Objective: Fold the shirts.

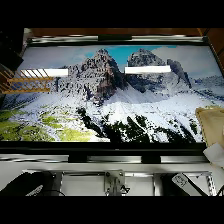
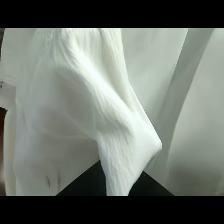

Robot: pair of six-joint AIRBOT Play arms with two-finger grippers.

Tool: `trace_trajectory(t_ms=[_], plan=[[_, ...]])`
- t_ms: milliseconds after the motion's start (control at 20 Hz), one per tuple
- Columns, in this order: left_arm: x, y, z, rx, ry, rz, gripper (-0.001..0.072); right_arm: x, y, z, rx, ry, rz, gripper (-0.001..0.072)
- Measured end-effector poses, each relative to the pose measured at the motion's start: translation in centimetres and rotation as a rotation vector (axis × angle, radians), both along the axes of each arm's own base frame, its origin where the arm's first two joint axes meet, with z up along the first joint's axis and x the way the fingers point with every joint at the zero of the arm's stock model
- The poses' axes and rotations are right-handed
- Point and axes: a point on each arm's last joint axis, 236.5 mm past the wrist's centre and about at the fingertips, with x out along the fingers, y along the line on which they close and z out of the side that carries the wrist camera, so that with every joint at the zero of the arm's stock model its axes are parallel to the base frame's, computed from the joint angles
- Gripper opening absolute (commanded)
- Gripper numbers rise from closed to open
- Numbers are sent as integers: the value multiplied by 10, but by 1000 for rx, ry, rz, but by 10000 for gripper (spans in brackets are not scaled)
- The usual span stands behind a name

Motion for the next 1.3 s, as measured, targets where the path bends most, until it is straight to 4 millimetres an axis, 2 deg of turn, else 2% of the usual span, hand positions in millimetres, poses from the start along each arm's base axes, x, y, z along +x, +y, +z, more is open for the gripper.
trace_trajectory(t_ms=[400, 450, 750, 800, 850, 900, 1100, 1300], plan=[[0, -4, -7, -19, 54, -27, 325, -36, -40, -19, 35, -33, -92, 67], [-1, -4, -9, -16, 63, -31, 253, -39, -44, -21, 39, -33, -98, 67], [-1, -9, -20, 9, 104, -50, 249, -42, -57, -31, 56, -32, -112, 76], [-1, -10, -20, 11, 106, -51, 249, -43, -57, -33, 61, -30, -115, 149], [-1, -10, -21, 11, 108, -52, 250, -44, -57, -36, 73, -30, -118, 390], [-1, -10, -22, 14, 110, -53, 250, -46, -57, -41, 96, -27, -126, 511], [0, -11, -24, 23, 114, -51, 250, -48, -41, -53, 181, -49, -121, 511], [4, -15, -39, 75, 143, -49, 250, -51, -3, -61, 290, -57, -82, 511]])
